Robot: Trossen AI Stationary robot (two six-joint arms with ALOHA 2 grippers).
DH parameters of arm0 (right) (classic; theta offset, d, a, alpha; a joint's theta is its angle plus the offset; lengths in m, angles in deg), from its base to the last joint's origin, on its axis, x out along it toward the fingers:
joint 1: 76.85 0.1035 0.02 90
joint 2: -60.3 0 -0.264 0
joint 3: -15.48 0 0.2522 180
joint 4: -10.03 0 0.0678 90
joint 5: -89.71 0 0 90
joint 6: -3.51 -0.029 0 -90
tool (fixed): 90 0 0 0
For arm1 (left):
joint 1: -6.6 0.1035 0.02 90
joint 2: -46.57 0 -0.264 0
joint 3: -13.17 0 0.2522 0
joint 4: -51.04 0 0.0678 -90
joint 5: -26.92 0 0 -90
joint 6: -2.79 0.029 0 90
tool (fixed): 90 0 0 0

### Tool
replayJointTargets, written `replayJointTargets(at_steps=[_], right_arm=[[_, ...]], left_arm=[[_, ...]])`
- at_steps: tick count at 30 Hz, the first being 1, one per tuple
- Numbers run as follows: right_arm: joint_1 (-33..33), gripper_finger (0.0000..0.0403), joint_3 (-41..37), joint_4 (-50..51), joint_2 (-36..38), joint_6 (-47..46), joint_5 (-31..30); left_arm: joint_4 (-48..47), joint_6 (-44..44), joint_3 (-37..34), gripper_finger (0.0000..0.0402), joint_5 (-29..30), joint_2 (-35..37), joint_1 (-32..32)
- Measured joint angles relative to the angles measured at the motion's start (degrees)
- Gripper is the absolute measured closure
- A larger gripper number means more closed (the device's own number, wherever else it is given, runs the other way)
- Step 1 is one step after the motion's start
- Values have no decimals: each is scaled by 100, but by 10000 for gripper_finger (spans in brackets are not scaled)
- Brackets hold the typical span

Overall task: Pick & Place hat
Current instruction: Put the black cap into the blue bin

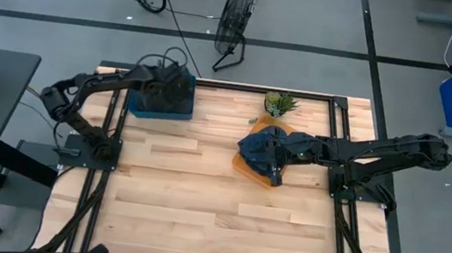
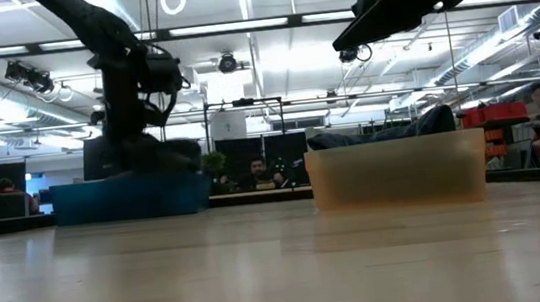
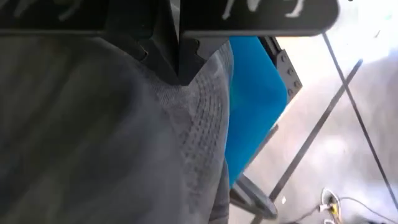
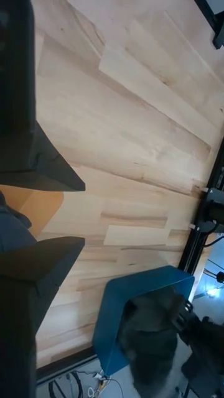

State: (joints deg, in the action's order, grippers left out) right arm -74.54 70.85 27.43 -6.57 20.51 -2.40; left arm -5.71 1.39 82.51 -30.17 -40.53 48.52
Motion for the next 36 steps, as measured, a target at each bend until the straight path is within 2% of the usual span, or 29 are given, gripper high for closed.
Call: replayJointTargets(at_steps=[7,10,14,23,25,31,36], right_arm=[[0,270,0,4,0,57,0],[0,270,0,5,0,55,0],[0,270,0,13,0,52,0],[0,270,0,-6,0,156,0],[-1,270,0,-6,0,168,0],[0,270,0,-9,0,146,0],[-1,270,0,43,0,-66,0]], left_arm=[[296,403,13,399,1,-444,57],[363,536,2,399,137,-428,-31],[259,519,-13,399,544,-141,-269],[434,537,-11,399,627,792,-958],[675,743,-13,399,530,893,-1039],[1799,1362,-7,399,-528,808,-898],[1903,1270,-9,399,-553,610,-472]])
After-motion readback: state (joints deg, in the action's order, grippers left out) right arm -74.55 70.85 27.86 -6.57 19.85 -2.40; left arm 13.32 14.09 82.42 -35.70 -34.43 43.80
